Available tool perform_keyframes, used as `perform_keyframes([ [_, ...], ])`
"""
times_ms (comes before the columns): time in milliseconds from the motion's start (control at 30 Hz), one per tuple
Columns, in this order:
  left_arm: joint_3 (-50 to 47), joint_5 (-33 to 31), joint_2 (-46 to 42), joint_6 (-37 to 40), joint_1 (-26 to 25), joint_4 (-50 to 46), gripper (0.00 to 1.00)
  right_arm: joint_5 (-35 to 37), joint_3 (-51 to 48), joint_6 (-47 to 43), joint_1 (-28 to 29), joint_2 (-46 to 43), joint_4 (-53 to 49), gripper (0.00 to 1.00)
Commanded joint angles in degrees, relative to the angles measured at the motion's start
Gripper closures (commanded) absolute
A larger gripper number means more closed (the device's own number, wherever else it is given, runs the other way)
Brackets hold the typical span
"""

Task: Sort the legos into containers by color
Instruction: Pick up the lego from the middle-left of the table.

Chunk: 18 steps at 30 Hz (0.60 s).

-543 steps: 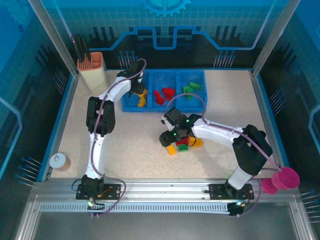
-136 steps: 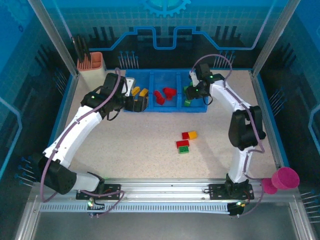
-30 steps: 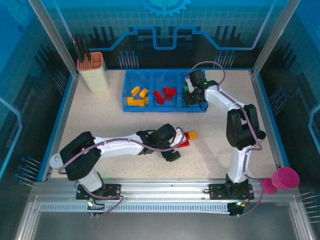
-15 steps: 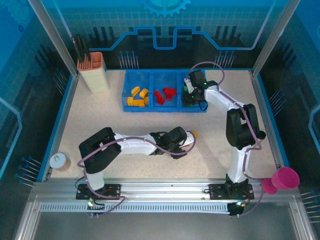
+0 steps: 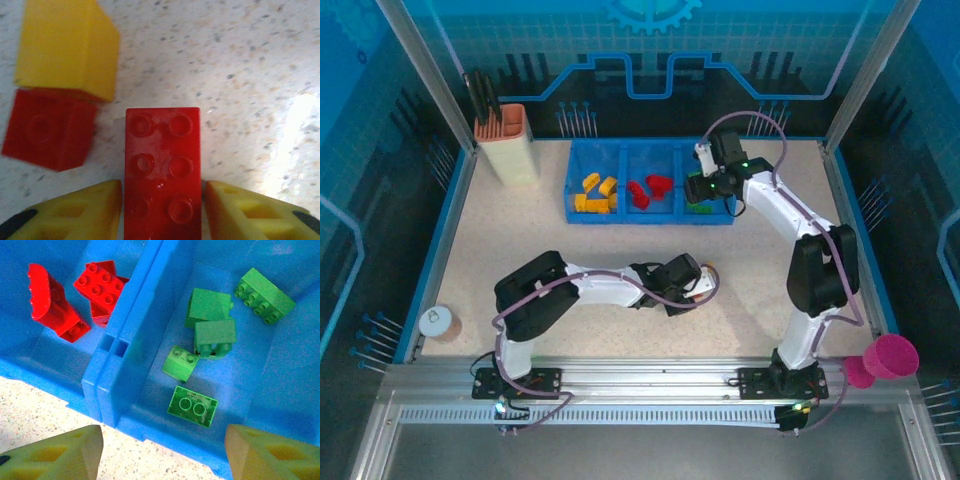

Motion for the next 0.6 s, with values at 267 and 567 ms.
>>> perform_keyframes([
  [267,-1.40,1.27,-2.87,-3.31,0.25,-6.14,0.79,-2.84,-12.34,4.36,-3.33,-11.18,-2.90,0.33],
  [567,0.85,5.59,-19.05,-9.34,11.22,-11.95,0.81,-8.18,-27.21,10.40,-1.66,-19.65,-4.74,0.31],
])
